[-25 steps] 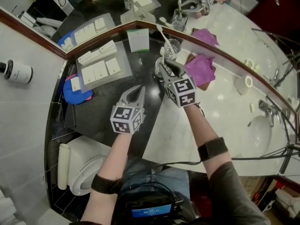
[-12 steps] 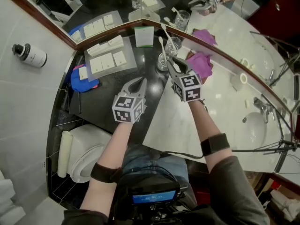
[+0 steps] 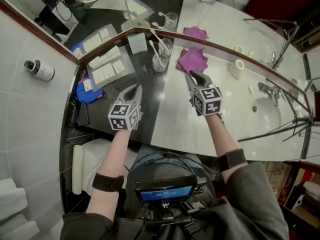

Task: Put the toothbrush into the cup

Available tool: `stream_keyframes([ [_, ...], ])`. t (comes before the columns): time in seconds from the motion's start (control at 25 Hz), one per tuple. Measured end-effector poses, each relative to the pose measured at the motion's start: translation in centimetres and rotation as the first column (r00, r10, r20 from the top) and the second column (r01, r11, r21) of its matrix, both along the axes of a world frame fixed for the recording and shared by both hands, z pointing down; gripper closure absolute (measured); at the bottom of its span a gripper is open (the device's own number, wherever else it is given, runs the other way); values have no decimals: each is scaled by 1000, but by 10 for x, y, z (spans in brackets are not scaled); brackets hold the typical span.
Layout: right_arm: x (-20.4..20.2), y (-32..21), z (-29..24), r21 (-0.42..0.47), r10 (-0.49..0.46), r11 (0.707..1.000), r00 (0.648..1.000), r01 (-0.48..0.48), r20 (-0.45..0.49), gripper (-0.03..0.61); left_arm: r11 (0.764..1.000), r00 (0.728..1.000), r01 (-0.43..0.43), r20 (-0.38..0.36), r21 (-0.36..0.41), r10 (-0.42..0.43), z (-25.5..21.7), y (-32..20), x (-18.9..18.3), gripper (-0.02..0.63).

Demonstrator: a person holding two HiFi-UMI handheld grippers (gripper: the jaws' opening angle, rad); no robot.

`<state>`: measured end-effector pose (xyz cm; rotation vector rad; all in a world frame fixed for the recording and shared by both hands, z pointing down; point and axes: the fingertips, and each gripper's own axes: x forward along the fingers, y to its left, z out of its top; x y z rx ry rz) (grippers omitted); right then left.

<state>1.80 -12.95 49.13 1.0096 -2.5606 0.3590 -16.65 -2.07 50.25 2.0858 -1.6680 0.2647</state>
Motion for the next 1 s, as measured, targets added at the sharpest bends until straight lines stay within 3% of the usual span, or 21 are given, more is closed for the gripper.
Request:
stream_keyframes([
  [0.4,108,50,0,-70,164,984,987,-163,8,556,998,998,-57,8,-14,57,-8,27,31,612],
  [0.76,200,74,7,-123,342,933,939,-337,18,563,996,996,-91,22,-17,92,-13,32,50,612],
  [1.0,241,79,16,-153,425,895,905,-418,12,565,995,995,-92,24,-25,93,-10,33,61,612],
])
